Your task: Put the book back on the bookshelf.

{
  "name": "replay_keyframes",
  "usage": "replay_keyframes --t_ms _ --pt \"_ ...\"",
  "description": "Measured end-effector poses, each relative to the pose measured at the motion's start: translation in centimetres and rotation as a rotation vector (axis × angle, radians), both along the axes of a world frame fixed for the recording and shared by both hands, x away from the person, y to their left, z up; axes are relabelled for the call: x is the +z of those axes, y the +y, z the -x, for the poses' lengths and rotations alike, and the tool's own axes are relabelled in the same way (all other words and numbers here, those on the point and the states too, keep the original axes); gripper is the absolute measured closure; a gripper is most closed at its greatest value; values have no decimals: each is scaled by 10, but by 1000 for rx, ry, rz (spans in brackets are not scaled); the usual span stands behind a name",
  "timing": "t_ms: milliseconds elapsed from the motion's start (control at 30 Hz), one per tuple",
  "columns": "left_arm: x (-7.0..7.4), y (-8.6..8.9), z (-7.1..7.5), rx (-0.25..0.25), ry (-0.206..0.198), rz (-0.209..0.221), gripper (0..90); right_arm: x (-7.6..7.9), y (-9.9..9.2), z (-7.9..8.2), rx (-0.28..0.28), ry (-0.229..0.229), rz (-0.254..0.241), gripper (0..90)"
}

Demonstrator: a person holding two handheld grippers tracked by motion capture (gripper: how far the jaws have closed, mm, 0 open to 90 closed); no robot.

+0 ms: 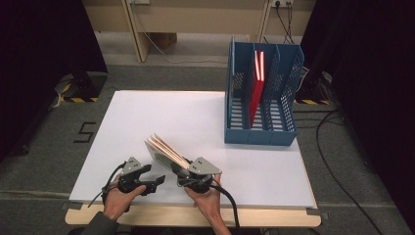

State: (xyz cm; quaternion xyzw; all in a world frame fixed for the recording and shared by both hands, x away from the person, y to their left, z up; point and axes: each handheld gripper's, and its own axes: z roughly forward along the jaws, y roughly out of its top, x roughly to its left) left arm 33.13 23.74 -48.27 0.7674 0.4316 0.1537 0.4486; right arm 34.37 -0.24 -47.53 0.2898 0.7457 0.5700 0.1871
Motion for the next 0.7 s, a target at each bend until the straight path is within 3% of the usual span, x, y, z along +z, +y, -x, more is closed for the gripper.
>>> replay_keyframes --t_ms 333,700 --pt "0 1 0 2 1 -2 257 -6 6 -5 0 -15 2 622" --pt "-1 2 -1 9 10 -10 257 -15 9 -9 -3 1 4 665"
